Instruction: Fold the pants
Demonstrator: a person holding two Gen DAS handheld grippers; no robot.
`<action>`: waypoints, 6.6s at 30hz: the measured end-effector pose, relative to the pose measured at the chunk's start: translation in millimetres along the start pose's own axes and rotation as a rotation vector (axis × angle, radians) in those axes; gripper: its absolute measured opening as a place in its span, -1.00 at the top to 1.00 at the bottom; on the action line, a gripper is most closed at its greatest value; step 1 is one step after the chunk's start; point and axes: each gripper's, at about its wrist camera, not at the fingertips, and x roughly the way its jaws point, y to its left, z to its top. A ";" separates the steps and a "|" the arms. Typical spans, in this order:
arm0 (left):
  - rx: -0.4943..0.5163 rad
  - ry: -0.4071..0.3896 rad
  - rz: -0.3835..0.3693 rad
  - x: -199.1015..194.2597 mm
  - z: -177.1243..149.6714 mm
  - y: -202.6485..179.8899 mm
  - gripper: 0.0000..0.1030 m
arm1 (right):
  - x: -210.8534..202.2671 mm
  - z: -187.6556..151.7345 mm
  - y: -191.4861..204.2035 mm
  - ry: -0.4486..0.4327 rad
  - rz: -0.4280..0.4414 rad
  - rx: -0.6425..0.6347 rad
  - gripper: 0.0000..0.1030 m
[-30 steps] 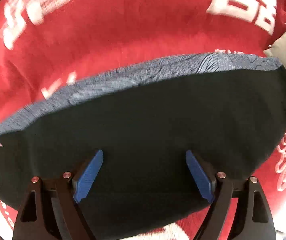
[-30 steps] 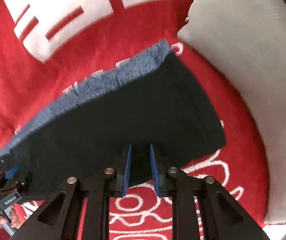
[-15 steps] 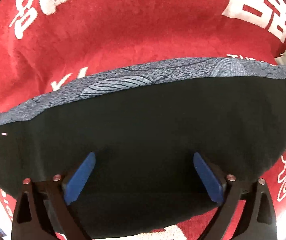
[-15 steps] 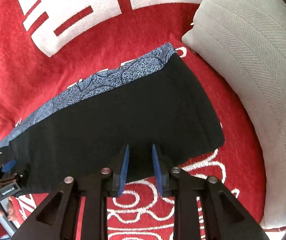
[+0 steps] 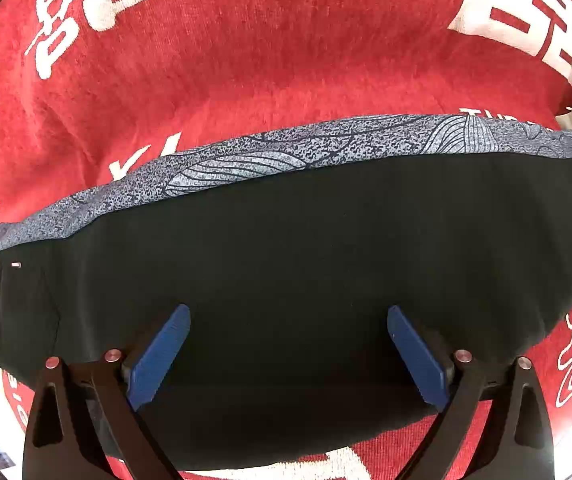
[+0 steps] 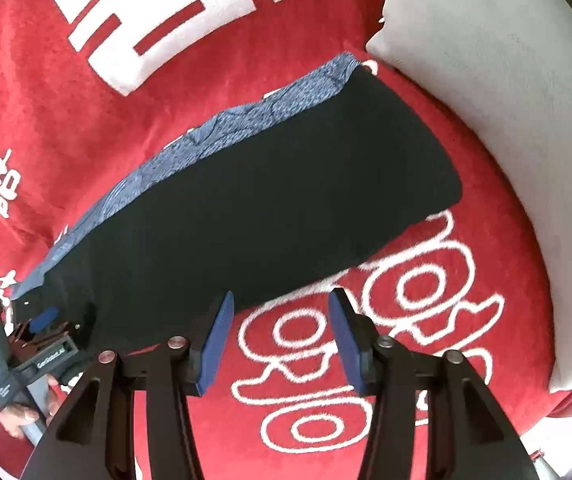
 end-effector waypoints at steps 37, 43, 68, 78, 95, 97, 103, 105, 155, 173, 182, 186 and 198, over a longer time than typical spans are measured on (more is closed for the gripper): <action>0.018 -0.064 -0.063 -0.4 29.8 -44.7 -0.93 | -15.7 23.0 -15.2 -0.124 0.026 0.081 -0.03; 0.027 -0.020 -0.058 22.0 22.6 -59.4 -0.94 | 2.5 85.6 -22.2 -0.187 0.050 0.110 -0.03; 0.023 -0.030 -0.056 26.5 19.8 -52.0 -0.98 | 8.2 -18.6 -71.5 -0.064 0.393 0.415 -0.11; 0.032 -0.033 -0.069 26.6 12.8 -66.9 -0.98 | 24.4 -25.0 -101.6 -0.215 0.551 0.629 -0.12; 0.054 -0.021 -0.033 23.1 16.9 -83.7 -0.98 | 33.2 12.8 -80.6 -0.319 0.570 0.500 -0.12; 0.055 -0.024 -0.034 18.3 20.3 -87.4 -0.97 | 34.8 13.3 -83.3 -0.298 0.578 0.526 -0.04; 0.076 -0.073 -0.111 -2.8 21.0 -104.0 -0.73 | 52.1 4.9 -107.7 -0.209 0.667 0.670 0.66; 0.093 -0.058 -0.106 1.9 17.5 -107.9 -0.27 | 50.5 6.5 -105.8 -0.202 0.657 0.660 0.67; -0.250 -0.142 -0.054 -4.2 -62.1 208.5 -0.65 | 58.5 -127.0 291.5 -0.242 -0.156 -0.783 0.12; -0.024 -0.030 -0.425 -50.8 -24.2 129.0 -0.64 | 4.7 -59.8 184.1 -0.158 -0.060 -0.394 0.05; -0.016 0.023 -0.487 -38.1 -23.6 115.9 -0.41 | 0.1 -57.0 163.4 -0.153 -0.032 -0.332 0.05; 0.012 0.045 -0.496 -29.6 -21.9 103.1 0.79 | -1.0 -54.5 162.9 -0.146 -0.022 -0.322 0.05; 0.027 0.004 -0.525 -55.5 -47.8 119.7 0.91 | -22.3 -50.8 159.8 -0.126 -0.017 -0.320 0.05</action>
